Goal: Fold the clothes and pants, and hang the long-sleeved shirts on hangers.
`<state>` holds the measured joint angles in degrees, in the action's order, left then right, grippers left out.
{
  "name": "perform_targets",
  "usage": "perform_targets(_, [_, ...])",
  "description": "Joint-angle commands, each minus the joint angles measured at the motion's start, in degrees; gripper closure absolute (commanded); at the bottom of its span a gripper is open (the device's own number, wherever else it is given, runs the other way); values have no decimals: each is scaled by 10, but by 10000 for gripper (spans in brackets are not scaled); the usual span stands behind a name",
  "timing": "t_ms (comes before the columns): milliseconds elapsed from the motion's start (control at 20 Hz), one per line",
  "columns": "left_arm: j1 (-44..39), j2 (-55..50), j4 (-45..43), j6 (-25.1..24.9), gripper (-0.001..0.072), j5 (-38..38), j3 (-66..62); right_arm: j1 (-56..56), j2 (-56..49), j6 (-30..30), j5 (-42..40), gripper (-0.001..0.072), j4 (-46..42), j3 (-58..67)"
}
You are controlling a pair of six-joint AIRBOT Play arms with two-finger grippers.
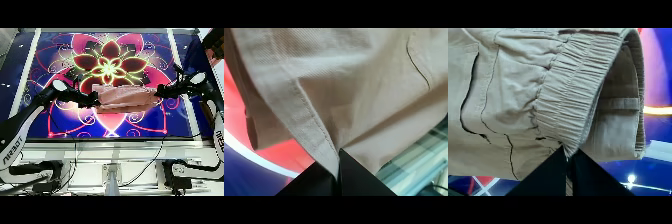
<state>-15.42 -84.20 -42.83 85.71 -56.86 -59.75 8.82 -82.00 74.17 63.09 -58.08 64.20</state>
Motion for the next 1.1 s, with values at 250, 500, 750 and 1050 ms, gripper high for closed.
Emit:
perform_targets(250, [-4, -54, -2, 13, 689, 23, 0, 0, -39, 0, -27, 692, -3, -5])
perform_targets(500, [-4, -58, 0, 14, 449, 38, 0, 0, -44, -1, -57, 626, -2, -6])
perform_targets(750, [-4, -57, 43, -4, 134, 38, 0, 1, -42, -3, -42, 345, -2, -4])
perform_targets(1050, [40, -23, 51, -31, 136, 35, -4, 1, -21, -33, -5, 347, -104, 62])
